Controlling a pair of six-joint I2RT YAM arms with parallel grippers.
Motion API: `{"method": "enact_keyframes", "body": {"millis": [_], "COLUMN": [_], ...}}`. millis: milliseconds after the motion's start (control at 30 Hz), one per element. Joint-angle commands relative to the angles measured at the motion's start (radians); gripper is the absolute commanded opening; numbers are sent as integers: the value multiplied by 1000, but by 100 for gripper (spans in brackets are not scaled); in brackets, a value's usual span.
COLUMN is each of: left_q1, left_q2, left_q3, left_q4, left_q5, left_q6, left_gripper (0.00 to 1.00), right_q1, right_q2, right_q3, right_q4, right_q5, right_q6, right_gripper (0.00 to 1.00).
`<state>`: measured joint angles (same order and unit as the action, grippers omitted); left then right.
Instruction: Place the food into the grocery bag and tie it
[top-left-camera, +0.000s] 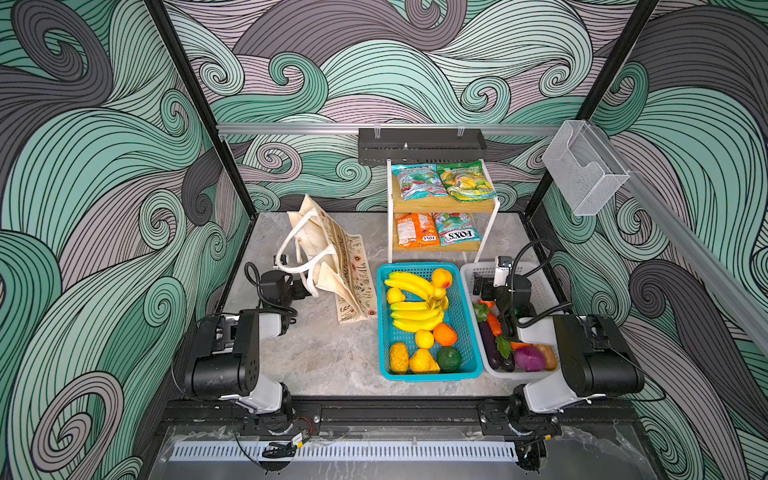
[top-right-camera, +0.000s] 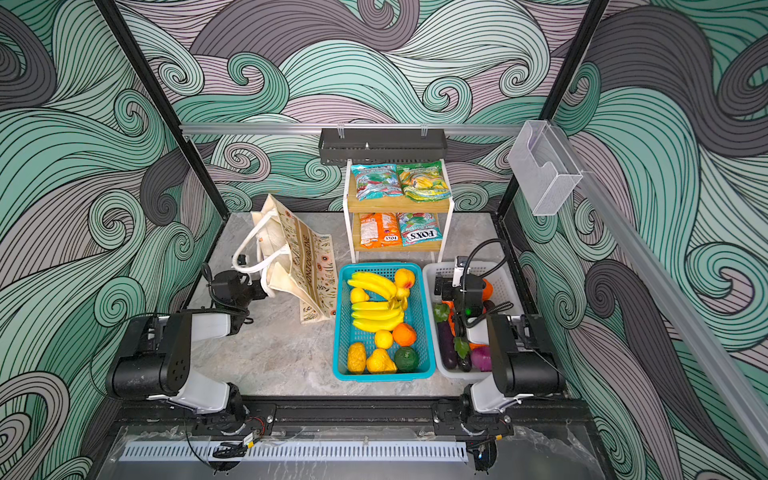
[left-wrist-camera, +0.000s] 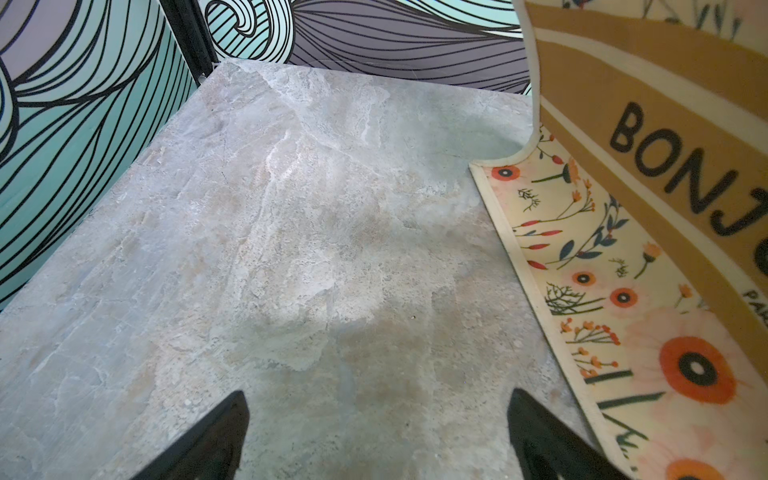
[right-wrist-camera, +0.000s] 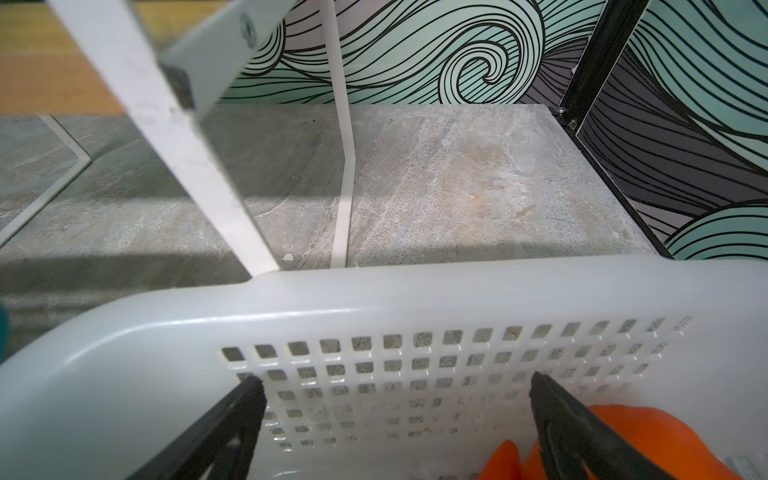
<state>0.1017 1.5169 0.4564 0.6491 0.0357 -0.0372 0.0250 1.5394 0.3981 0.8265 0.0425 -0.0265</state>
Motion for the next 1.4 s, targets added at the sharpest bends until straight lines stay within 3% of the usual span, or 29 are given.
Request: {"method": "enact_keyframes", "body": {"millis": [0, 467, 600, 667, 767, 967, 1167, 1233, 1300, 1367], "left_q1": [-7, -7, -7, -7, -5, -5, 5, 10, 12, 16], "left_q2": [11, 8, -71, -172, -262, -373, -528, -566, -589, -575], "left_q3": [21, 18, -10, 23, 123, 233, 227, 229, 243, 283], "left_q4": [5, 9, -7, -166, -452, -755, -789, -830, -879, -952], "left_q5": [20, 20, -146, -214, -351, -311, -274, -280, -335, -438], "left_q6": [7, 7, -68, -89, -246, -456, -593, -629, -597, -574], "left_gripper": [99, 99, 99, 99, 99, 99, 96, 88, 78, 76], "right_q1": [1, 2, 1, 12, 36, 38, 38, 39, 40, 39], "right_q2": [1, 1, -9, -51, -181, -348, -459, -475, -477, -471], "right_q3": [11, 12, 3, 2, 31, 97, 130, 136, 151, 166], "right_q4": [13, 12, 26, -2, -184, -440, -491, -490, -517, -549], "right_q5": [-10, -12, -18, 8, 91, 23, -159, -213, -241, -245], "right_q6": [-6, -6, -7, -9, 12, 121, 231, 248, 243, 233], "right_gripper": [99, 99, 99, 99, 99, 99, 99, 99, 99, 99]}}
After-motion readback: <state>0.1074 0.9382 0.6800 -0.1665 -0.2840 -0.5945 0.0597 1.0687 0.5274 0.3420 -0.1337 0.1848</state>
